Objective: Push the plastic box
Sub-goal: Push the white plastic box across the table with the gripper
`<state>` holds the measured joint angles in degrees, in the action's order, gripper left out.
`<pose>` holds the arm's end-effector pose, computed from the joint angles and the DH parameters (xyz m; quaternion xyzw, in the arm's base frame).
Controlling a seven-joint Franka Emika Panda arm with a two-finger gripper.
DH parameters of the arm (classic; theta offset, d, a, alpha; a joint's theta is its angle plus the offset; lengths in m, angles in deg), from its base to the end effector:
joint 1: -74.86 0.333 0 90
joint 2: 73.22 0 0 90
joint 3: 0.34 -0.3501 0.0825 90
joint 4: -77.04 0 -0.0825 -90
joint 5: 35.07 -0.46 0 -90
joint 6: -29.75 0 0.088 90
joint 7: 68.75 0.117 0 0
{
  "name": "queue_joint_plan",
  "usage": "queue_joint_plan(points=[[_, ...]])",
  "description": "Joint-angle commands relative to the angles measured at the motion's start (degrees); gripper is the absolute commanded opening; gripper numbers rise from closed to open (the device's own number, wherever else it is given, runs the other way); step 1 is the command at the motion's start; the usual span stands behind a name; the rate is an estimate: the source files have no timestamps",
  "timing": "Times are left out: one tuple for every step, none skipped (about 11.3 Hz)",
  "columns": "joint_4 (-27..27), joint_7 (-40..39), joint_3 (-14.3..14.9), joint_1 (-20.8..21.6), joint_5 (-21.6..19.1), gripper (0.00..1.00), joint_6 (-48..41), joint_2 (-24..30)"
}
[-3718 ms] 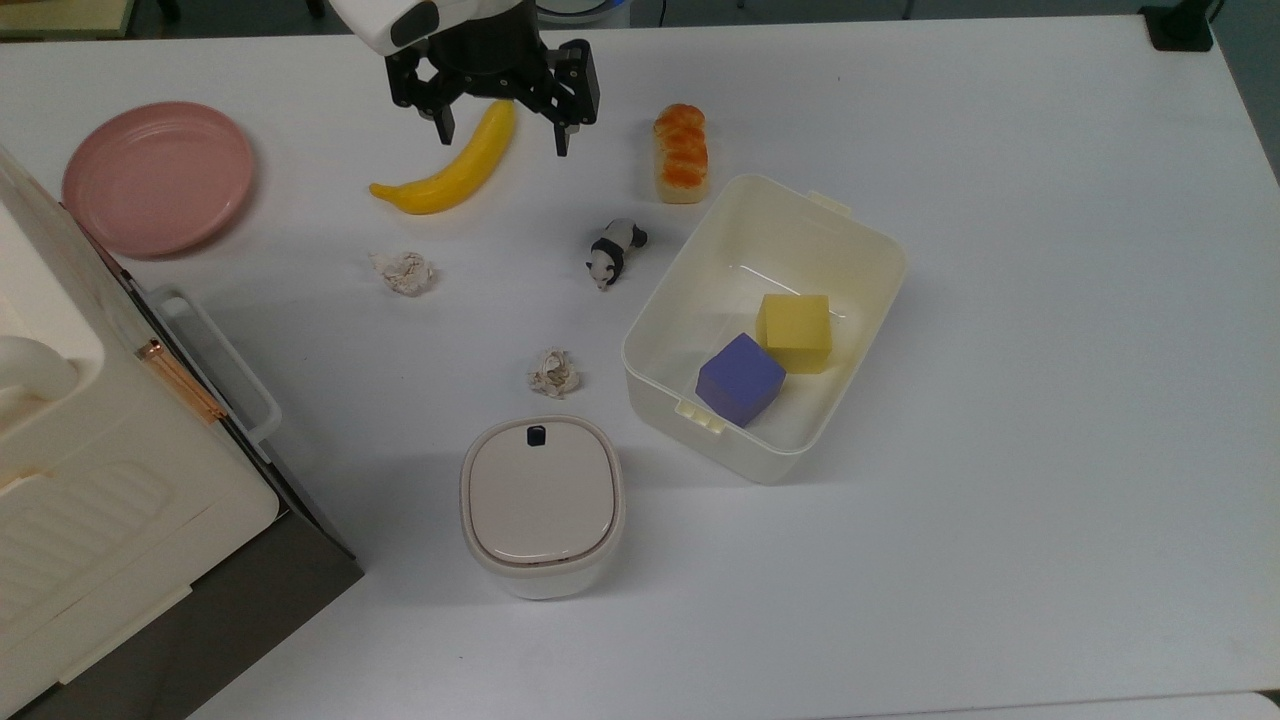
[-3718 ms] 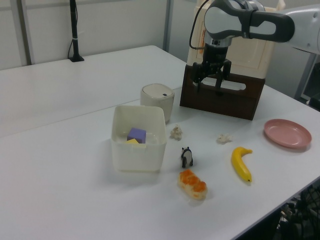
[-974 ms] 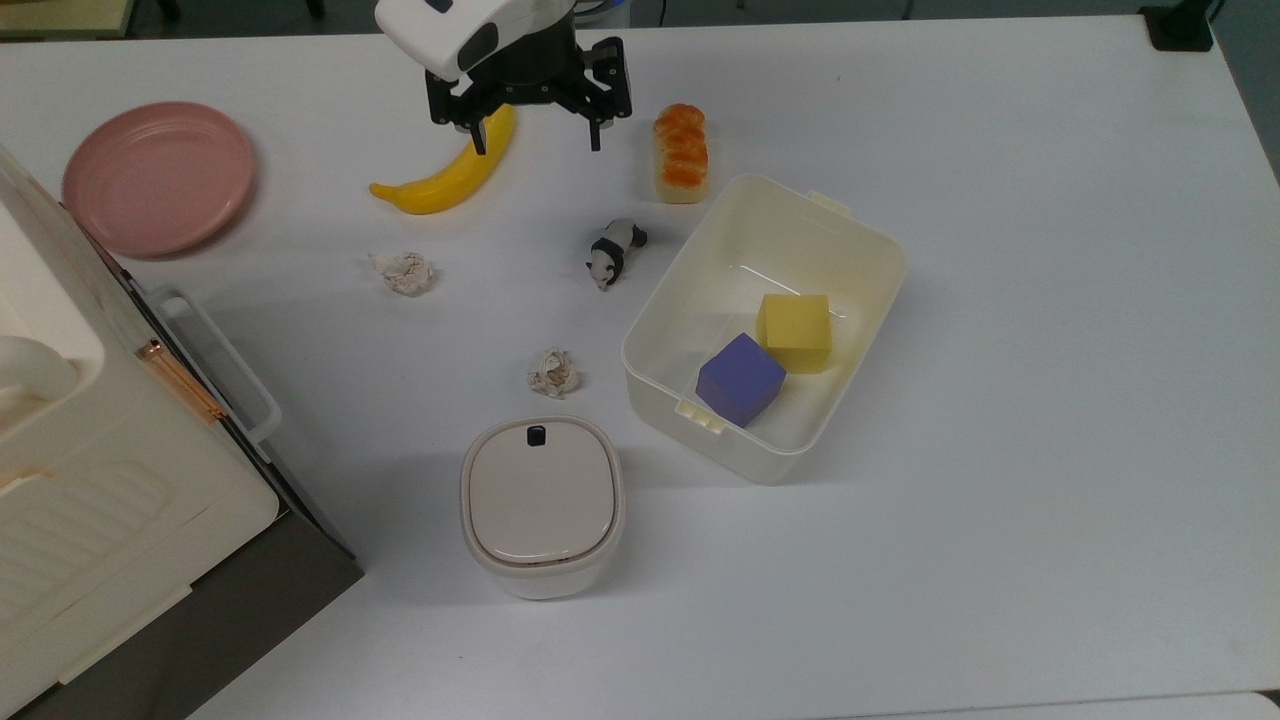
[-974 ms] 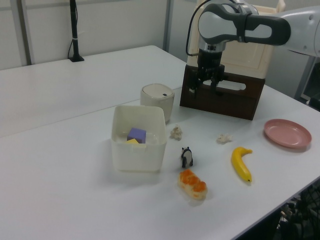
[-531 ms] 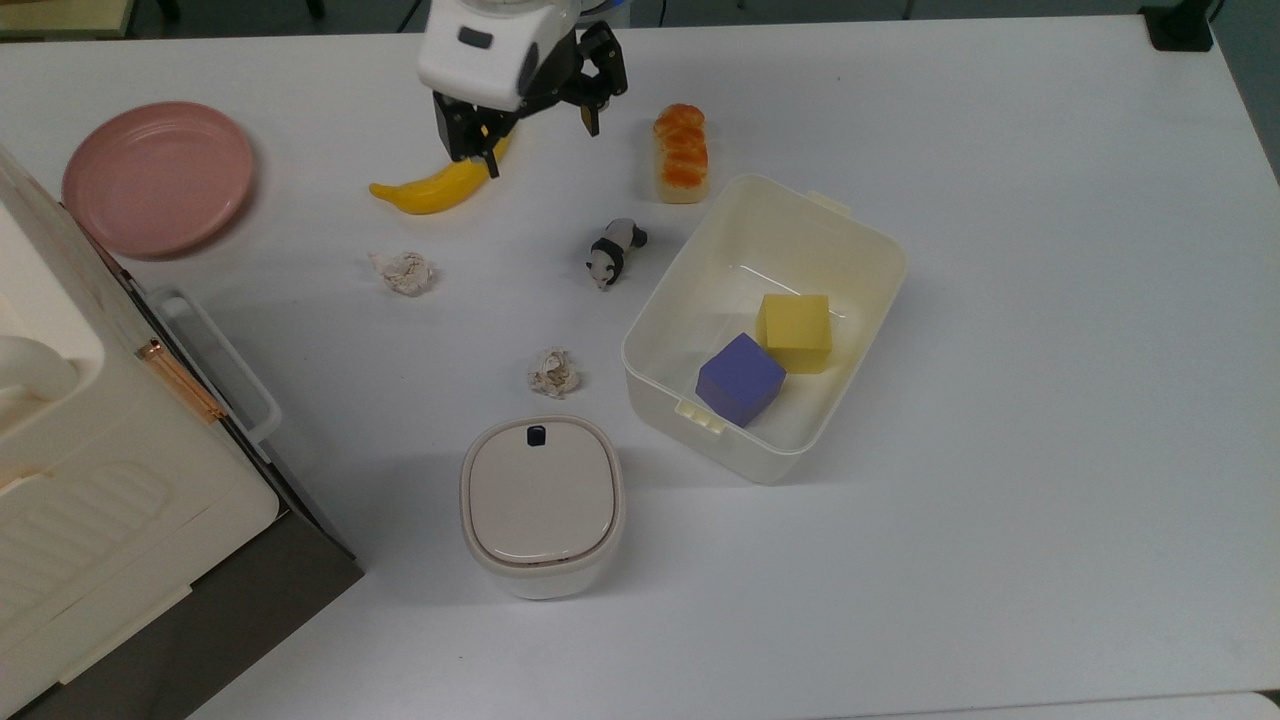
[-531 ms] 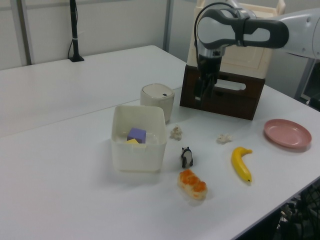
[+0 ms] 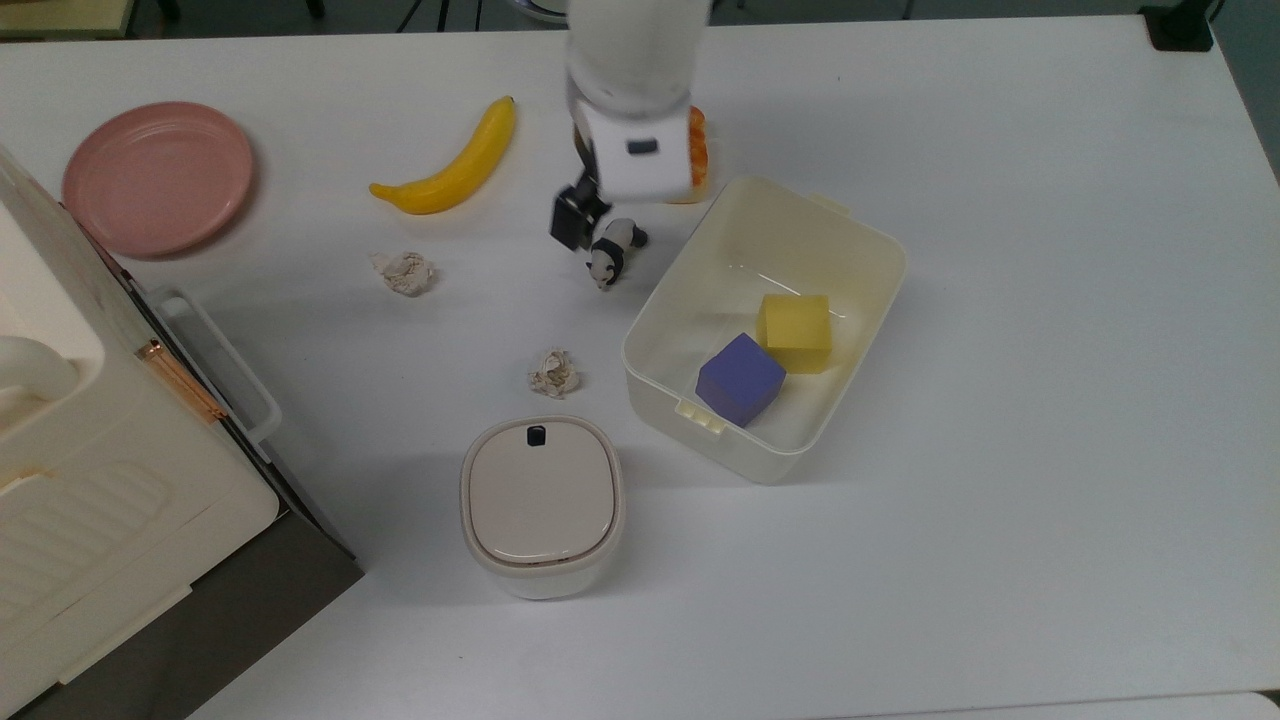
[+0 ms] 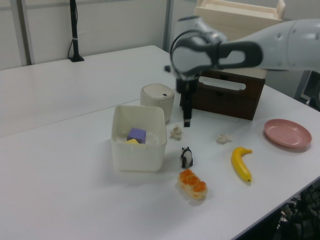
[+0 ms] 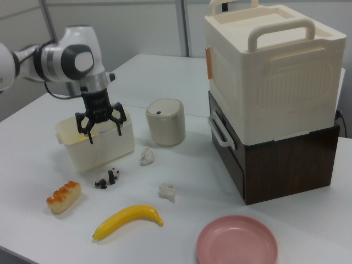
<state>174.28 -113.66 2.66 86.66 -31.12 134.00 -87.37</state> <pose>0.6892 0.1027 0.4348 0.8847 0.4602 -0.0712 0.0181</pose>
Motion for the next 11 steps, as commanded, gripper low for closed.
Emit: queue_joint_plan(points=[[-0.29, -1.76, 0.60, 2.34, 4.39, 0.99, 6.03, -4.73], [-0.38, -1.76, 0.60, 2.87, 5.36, 0.99, 7.79, -5.88], [-0.47, -1.58, 0.60, 3.13, 5.72, 0.99, 9.03, -6.59], [-0.56, -1.58, 0.60, 3.66, 5.81, 0.99, 9.74, -6.68], [-0.82, -1.41, 0.60, 4.27, 5.90, 0.99, 10.00, -7.29], [-1.78, -1.23, 0.52, 5.23, 5.90, 0.99, 10.01, -7.64], [-1.88, -0.97, 0.52, 5.51, 5.64, 0.99, 10.01, -7.74], [-1.88, -0.88, 0.08, 5.60, 5.63, 1.00, 10.01, -7.74], [-1.97, -0.79, -0.62, 5.60, 5.81, 1.00, 10.09, -7.82], [-2.75, -0.01, -1.06, 5.60, 5.81, 1.00, 10.09, -8.35], [-3.89, 1.65, -1.15, 6.03, 5.81, 1.00, 10.09, -9.05]])
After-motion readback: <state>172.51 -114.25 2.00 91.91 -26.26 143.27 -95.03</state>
